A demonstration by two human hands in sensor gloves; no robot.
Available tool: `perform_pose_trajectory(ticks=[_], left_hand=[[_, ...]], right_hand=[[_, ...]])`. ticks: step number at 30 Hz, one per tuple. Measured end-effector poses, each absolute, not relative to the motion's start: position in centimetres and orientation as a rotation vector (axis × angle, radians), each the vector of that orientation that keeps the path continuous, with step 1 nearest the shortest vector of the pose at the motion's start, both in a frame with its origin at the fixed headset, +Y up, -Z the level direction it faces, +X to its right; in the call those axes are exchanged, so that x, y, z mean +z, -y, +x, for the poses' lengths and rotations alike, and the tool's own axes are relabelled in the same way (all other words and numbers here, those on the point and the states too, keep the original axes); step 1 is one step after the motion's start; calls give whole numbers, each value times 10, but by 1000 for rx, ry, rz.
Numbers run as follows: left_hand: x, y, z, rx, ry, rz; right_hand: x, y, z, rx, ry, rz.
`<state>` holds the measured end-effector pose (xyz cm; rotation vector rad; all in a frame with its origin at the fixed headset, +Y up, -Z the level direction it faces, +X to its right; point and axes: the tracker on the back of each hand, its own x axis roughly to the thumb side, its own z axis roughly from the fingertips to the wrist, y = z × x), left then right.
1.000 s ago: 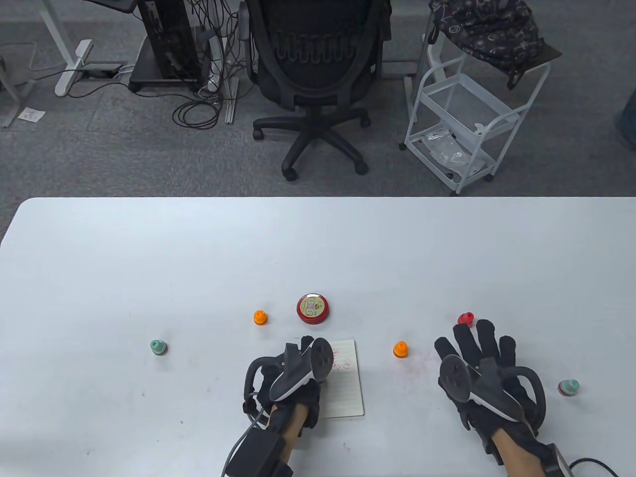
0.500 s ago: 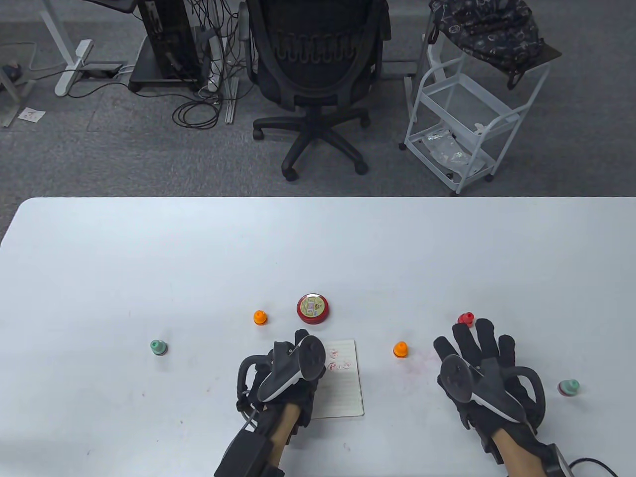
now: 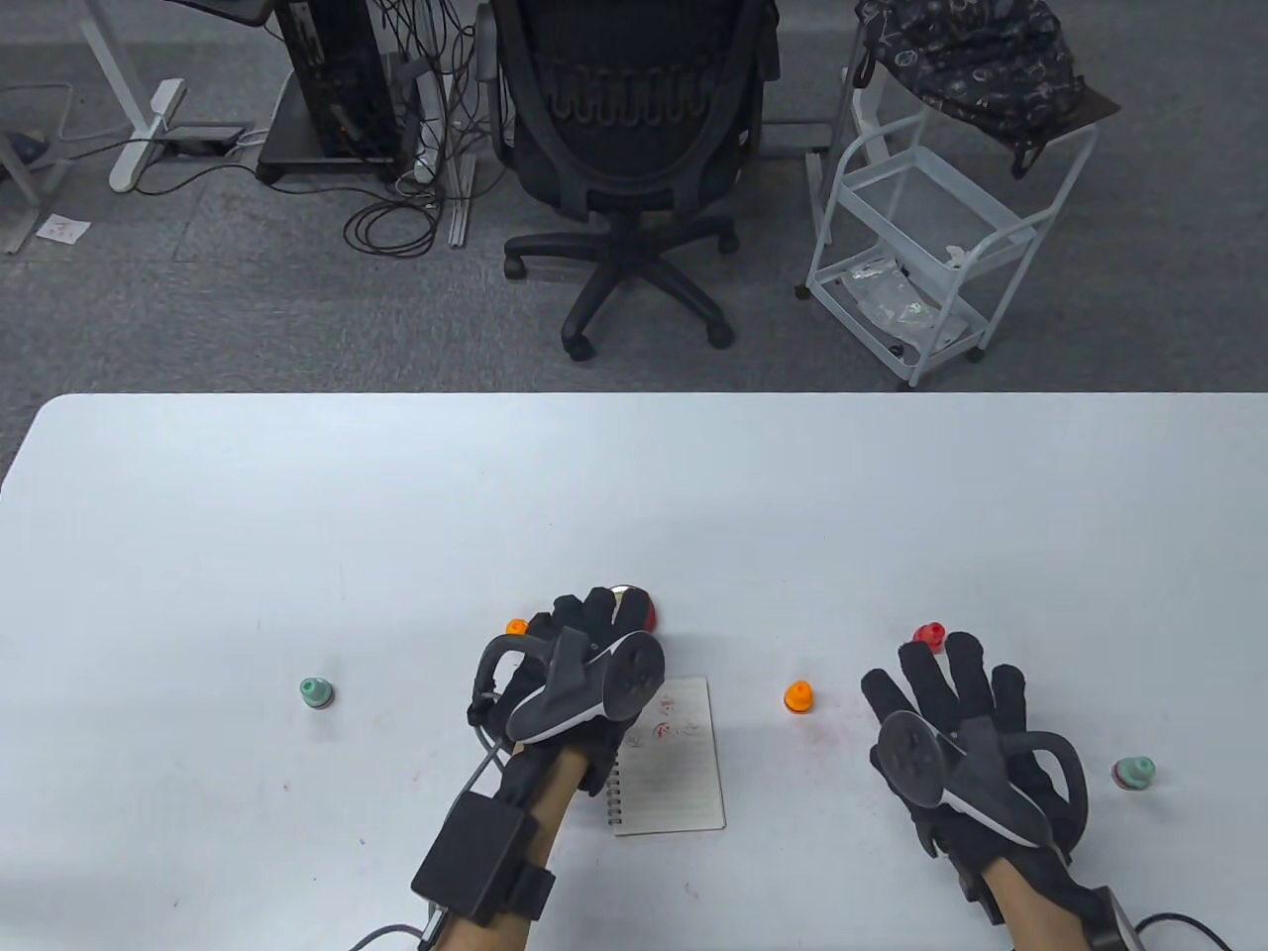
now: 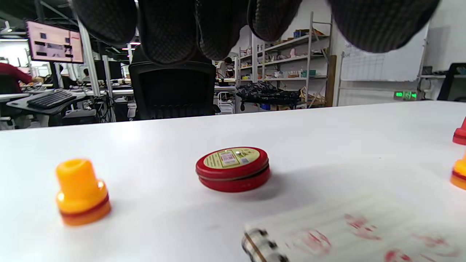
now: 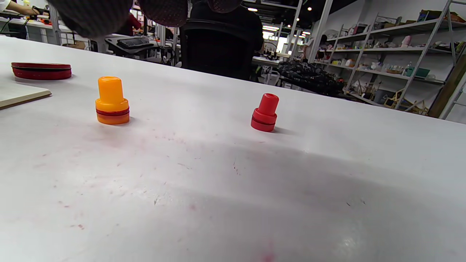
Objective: Stamp reward stamp onto notebook
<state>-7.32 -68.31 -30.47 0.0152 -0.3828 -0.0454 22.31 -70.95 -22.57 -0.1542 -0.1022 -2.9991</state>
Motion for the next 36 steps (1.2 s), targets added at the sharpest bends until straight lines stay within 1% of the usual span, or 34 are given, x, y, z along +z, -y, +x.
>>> perform_pose_trajectory(ticks=[7,9,13,17,24,29,36], left_hand=[[-337,694,-53,-213,411,-47],[-347,701,-47,-237,405,-96],[-366,717,-41,-244,373,-186],[-379,735,-38,-188,352,-243],[-391,753,-36,-258,313,-323],[-393,755,-40,-196,287,-357],[-393,756,-37,-197,291,-411]], right_hand=[[-226,708,224,-3019,93,-160],[-226,708,224,-3015,87,-165],[-225,709,221,-3002,88,-192],[-224,709,219,-2988,81,-194],[-224,708,221,-2980,41,-163],[-223,708,221,-2978,36,-160],[-223,708,221,-2972,42,-128]])
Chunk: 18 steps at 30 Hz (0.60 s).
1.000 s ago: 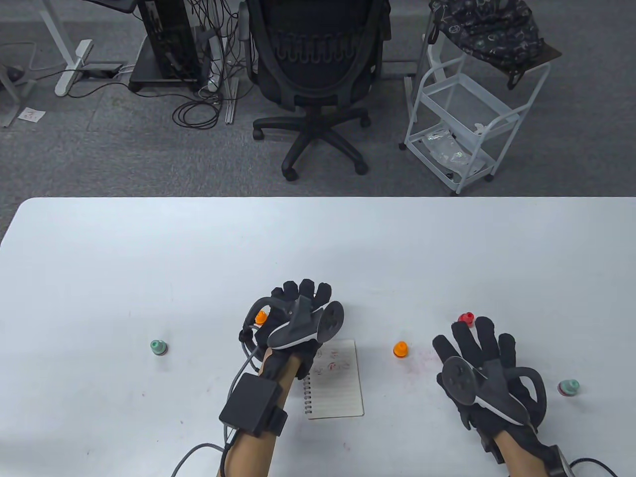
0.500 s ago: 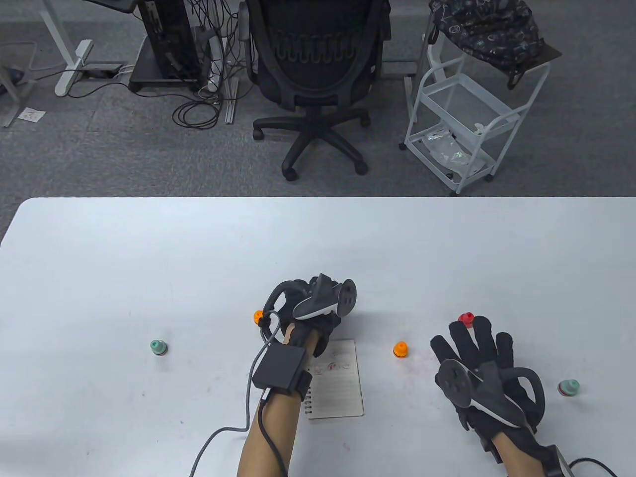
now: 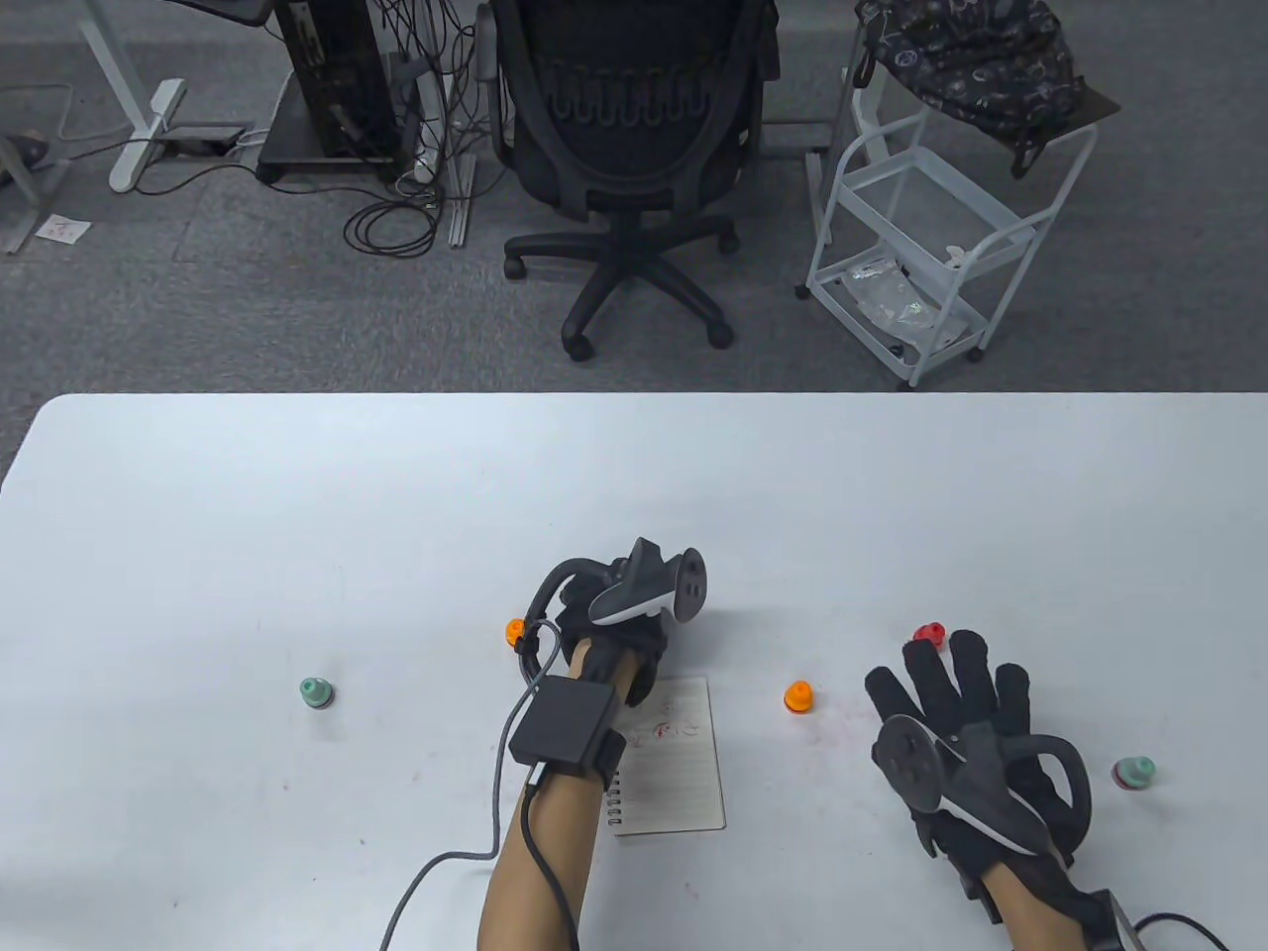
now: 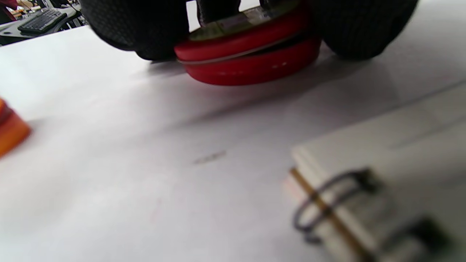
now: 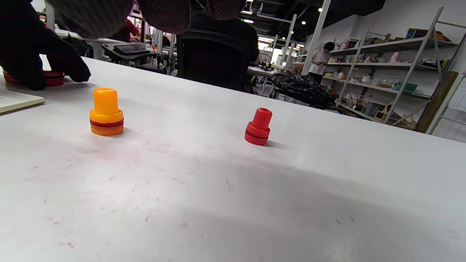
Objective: Stamp reward stamp onto notebook
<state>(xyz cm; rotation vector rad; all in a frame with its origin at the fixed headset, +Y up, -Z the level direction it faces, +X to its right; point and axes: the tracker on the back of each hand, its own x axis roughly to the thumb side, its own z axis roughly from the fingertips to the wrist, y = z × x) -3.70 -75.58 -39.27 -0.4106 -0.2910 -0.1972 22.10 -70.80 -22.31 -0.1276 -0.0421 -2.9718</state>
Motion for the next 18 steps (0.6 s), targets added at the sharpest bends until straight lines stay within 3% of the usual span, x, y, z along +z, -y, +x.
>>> perform_pose_trajectory(ticks=[18], left_hand=[[-389,754,-42,-139,374,-238]], right_hand=[[-222,707,221,-2991,86,-129]])
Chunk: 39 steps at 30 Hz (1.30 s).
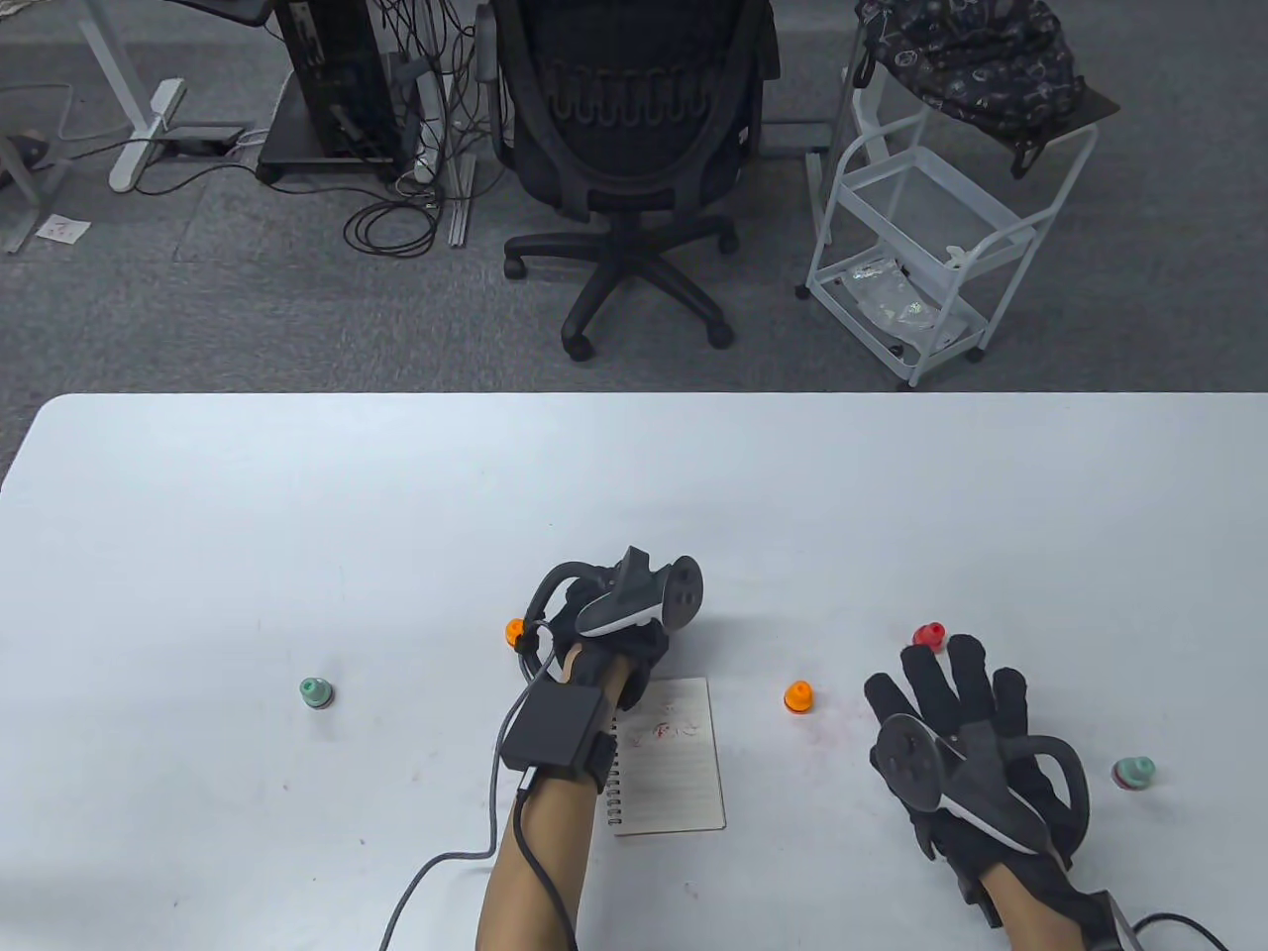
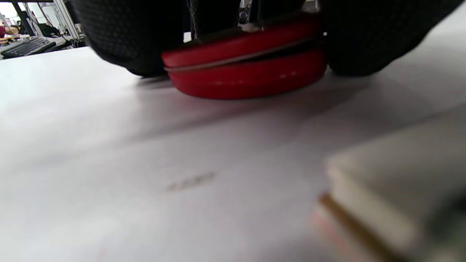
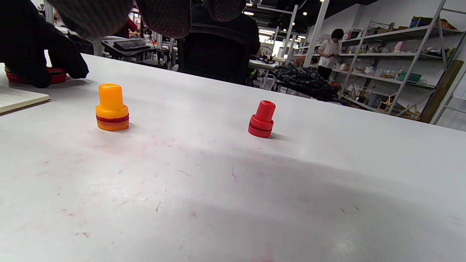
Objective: Stamp reward stamp onto notebook
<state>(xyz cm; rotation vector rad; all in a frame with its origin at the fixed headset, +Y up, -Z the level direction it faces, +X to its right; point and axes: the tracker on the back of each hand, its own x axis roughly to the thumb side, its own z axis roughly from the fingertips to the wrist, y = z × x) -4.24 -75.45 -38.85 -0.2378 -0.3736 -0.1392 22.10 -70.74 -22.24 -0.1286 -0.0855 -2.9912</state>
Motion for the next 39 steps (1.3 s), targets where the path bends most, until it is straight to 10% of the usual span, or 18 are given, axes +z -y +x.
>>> perform_pose_trajectory(ticks=[20,39], left_hand=[[-285,651,-80,-280,521,27],[-232,723,-121,-19,494,-39]], right_hand=[[-222,710,221,-3060,40,-165],[-221,719,198,-3049,102,-265]])
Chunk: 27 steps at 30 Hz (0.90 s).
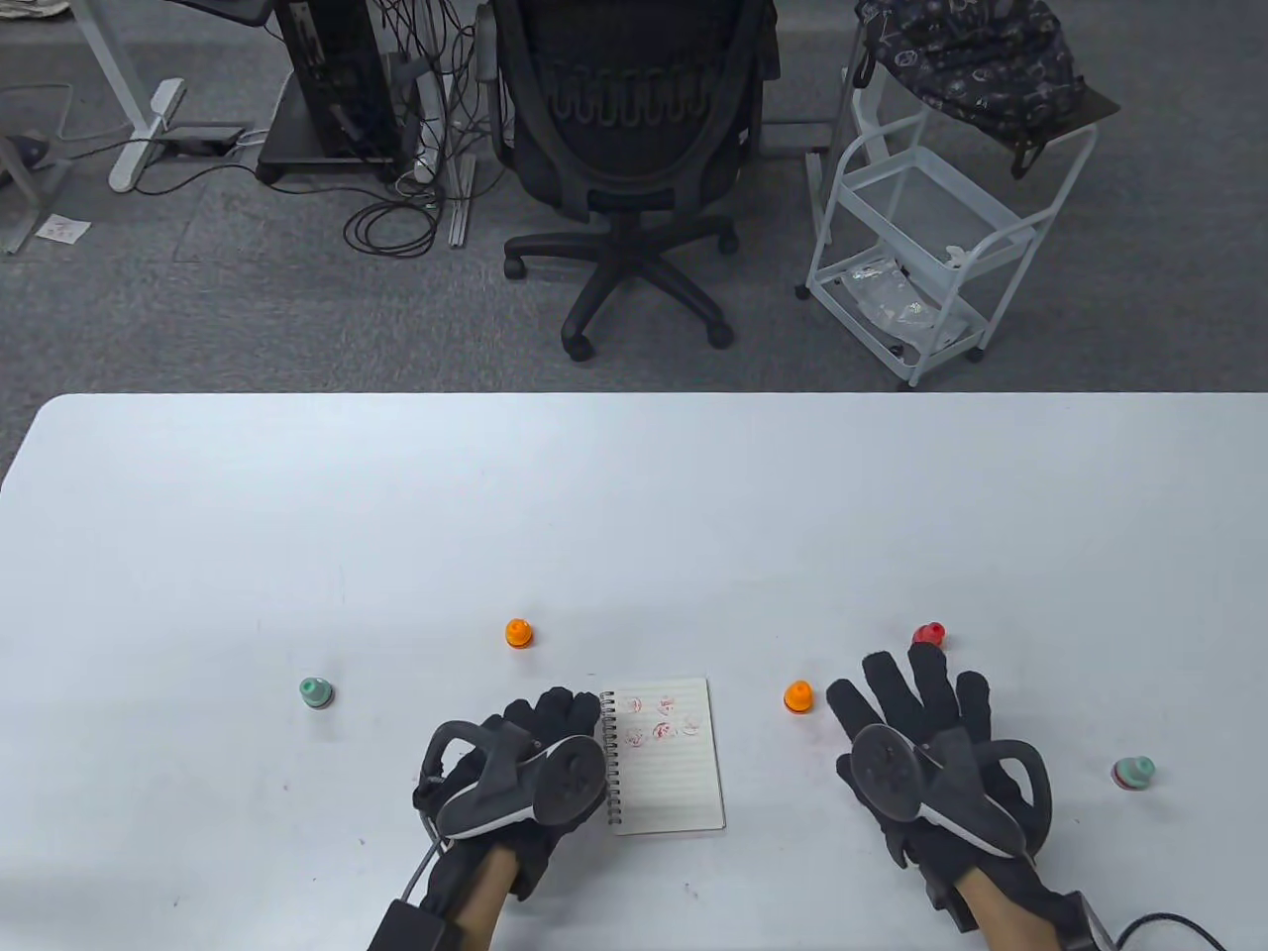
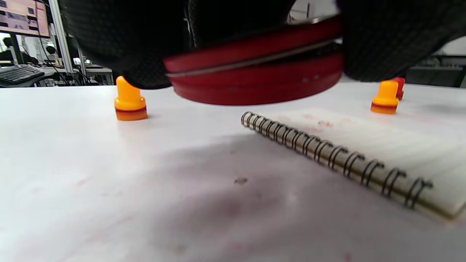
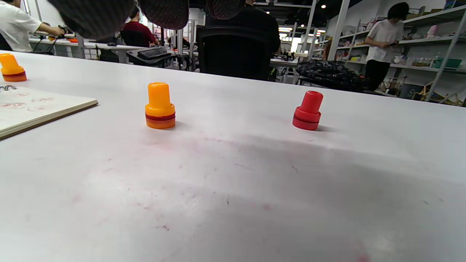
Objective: Stamp reward stamp onto notebook
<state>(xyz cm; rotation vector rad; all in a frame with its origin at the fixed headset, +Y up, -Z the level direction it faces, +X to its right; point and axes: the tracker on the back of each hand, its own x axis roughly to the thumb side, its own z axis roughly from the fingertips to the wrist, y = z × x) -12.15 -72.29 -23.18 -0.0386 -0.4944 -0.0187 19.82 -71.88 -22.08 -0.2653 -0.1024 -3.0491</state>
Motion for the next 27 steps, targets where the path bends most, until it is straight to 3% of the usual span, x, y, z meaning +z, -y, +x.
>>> perform_pose_trajectory(ticks=[8,20,27], left_hand=[[-234,739,-103,-165,583,-106],[-238,757,-110,-131,586,-206],[-239,758,-109,-148,587,-195]], right_hand=[[-219,720,195,-3051,119,-281],[-218,719,196,-3045,148,-288],[-219,719,196,-3049,152,-281]])
